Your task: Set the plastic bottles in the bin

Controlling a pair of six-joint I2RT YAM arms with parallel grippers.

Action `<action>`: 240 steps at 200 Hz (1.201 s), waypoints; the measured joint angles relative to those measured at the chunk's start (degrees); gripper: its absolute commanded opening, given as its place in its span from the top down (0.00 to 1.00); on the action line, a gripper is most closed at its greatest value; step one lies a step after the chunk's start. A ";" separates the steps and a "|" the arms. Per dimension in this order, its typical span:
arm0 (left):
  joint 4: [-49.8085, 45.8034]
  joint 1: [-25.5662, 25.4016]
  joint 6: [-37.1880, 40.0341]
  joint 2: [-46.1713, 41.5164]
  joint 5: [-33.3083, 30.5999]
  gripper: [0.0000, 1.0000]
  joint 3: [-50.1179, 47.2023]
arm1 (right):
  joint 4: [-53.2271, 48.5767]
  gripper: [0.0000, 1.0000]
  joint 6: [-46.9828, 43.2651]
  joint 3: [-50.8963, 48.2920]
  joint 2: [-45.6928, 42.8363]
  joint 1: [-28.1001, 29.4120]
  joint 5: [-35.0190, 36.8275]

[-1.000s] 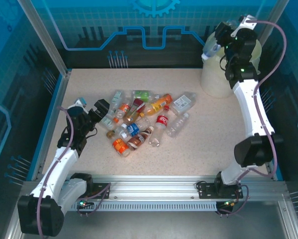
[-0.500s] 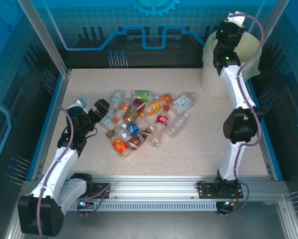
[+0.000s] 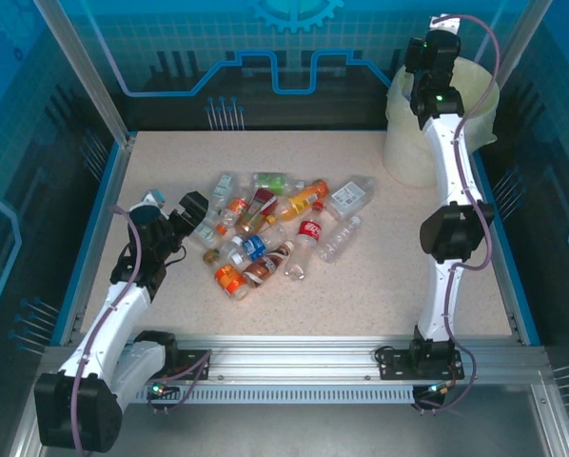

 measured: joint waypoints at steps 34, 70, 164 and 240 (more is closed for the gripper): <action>-0.04 0.00 0.00 0.00 -0.02 0.01 0.00 | -4.92 0.38 1.01 0.07 2.56 -0.35 -5.20; -0.02 0.00 0.00 0.00 -0.02 0.01 0.00 | -7.23 0.34 3.15 0.07 4.61 -0.98 -7.82; -0.55 0.00 0.00 0.24 -0.02 0.01 -0.02 | -11.39 0.13 10.71 2.71 5.14 -1.75 -18.21; -10.25 0.00 -1.20 1.75 0.09 0.01 0.24 | -16.28 0.00 10.51 1.81 2.36 -1.75 -16.76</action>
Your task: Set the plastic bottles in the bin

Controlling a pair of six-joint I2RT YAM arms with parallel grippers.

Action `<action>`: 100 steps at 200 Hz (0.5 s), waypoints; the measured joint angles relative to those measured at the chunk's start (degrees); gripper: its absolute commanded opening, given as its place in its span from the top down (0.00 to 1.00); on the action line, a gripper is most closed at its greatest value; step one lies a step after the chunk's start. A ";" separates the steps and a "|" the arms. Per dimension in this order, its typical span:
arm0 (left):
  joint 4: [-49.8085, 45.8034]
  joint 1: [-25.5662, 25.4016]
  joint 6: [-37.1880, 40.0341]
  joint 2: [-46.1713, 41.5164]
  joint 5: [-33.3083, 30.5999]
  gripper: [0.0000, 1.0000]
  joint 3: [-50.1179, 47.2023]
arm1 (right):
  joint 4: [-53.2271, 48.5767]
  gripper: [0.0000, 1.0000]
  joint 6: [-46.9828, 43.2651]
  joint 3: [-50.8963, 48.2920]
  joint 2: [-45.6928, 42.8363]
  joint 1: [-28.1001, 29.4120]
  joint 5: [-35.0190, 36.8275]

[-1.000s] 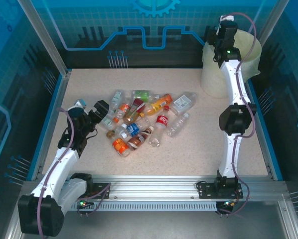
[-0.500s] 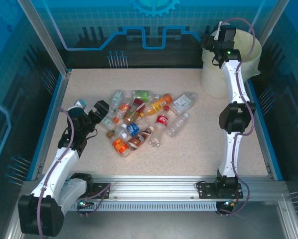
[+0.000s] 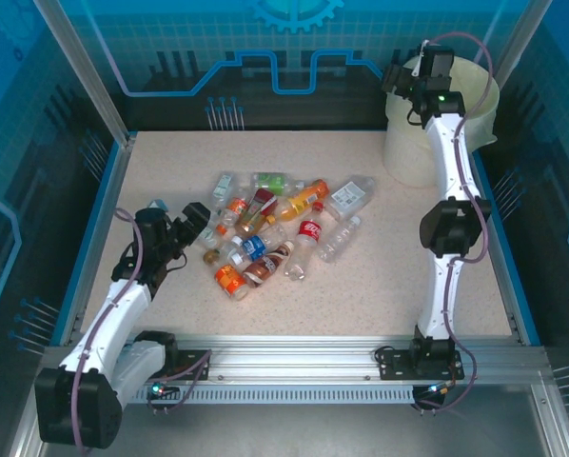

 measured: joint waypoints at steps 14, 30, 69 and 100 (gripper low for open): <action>-3.13 -0.15 -0.61 0.61 0.13 0.01 0.37 | -0.59 0.00 -0.59 -0.81 -2.16 0.00 -0.31; -7.34 -1.25 -1.55 0.92 -0.22 0.01 1.01 | -0.81 0.00 -0.90 -2.80 -5.29 0.00 -1.05; -15.34 -5.31 -3.91 0.94 -2.71 0.01 1.44 | -0.24 0.00 -1.99 -12.15 -15.13 0.11 -2.38; -16.17 -7.15 -5.14 3.52 -2.89 0.04 1.27 | 1.33 0.00 -2.73 -22.91 -23.43 0.79 -3.72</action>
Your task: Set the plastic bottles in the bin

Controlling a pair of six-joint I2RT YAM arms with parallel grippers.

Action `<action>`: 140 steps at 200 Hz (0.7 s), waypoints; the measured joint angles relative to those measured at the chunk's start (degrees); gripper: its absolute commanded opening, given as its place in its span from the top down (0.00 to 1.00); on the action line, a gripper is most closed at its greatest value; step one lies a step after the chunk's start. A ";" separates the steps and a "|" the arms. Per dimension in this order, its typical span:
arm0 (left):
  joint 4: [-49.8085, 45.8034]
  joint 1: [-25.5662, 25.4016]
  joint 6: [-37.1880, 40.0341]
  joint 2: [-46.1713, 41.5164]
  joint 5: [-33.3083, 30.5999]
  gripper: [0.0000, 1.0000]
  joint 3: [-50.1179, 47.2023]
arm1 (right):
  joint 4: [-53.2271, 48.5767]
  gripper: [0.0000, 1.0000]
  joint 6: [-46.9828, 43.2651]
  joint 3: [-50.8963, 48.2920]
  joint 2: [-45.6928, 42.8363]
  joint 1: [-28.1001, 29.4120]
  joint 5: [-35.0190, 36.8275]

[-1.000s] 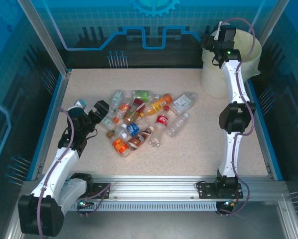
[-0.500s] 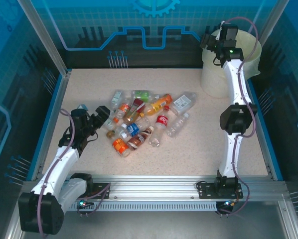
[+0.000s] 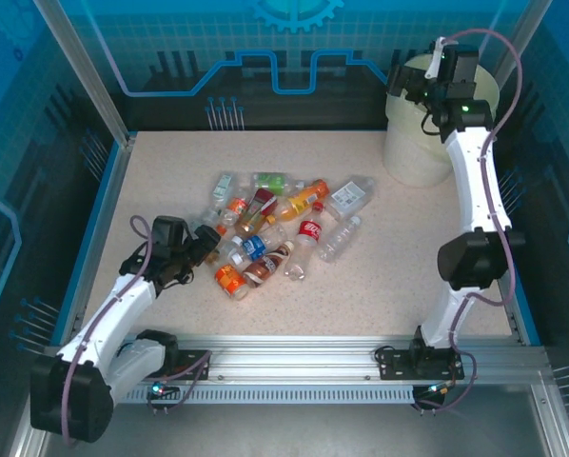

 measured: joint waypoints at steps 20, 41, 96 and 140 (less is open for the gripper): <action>0.24 -1.38 -0.04 3.69 0.50 0.08 0.00 | 1.31 0.00 -0.70 -7.37 -5.33 1.20 -0.74; 0.68 -1.86 -0.07 6.78 1.31 0.14 0.00 | 3.32 0.00 -1.64 -16.94 -12.39 2.97 -2.12; 1.97 -2.45 -0.02 12.20 2.38 0.29 0.00 | 8.44 0.00 -2.49 -34.82 -28.26 5.22 -8.61; 4.74 -2.54 -0.02 13.79 2.99 0.32 -1.11 | 11.45 0.00 -1.79 -44.22 -33.97 8.31 -11.08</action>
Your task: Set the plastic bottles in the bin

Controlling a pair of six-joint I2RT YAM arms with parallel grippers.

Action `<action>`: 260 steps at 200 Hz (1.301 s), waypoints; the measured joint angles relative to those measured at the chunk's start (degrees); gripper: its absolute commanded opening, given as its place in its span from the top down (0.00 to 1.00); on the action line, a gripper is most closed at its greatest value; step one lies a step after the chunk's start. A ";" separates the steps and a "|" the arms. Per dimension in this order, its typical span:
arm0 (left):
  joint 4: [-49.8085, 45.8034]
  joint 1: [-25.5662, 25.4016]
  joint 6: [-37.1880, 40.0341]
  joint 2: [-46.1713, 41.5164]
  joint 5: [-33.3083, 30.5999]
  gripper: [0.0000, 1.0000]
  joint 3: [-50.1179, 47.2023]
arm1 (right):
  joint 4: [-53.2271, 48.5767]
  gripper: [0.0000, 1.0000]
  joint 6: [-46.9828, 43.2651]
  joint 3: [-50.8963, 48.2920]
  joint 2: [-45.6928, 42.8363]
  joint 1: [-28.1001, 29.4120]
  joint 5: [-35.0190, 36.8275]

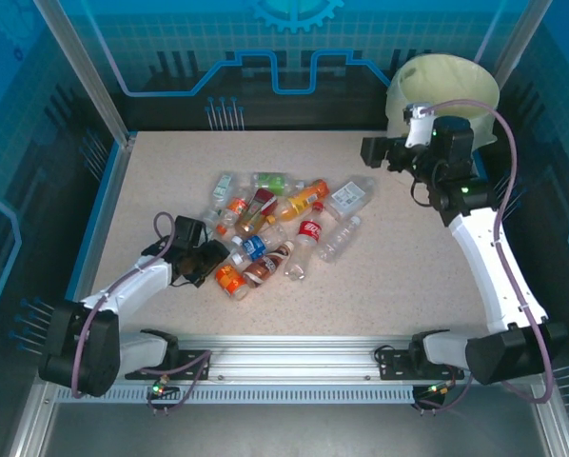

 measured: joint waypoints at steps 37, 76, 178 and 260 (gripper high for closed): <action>2.14 -0.02 0.00 0.90 1.01 0.34 -2.14 | 3.89 0.00 3.82 -5.35 -1.07 0.37 -1.51; 3.45 -0.04 0.26 3.30 2.03 0.42 -2.91 | 6.03 0.00 5.95 -5.38 -0.39 0.72 -3.17; 5.09 -0.11 0.98 -7.91 2.01 0.57 -4.46 | 7.52 0.00 5.42 -5.29 0.63 6.03 -5.60; 21.22 -4.11 4.22 -12.31 3.93 0.57 5.99 | 5.95 0.00 6.43 -5.29 2.43 13.51 -8.00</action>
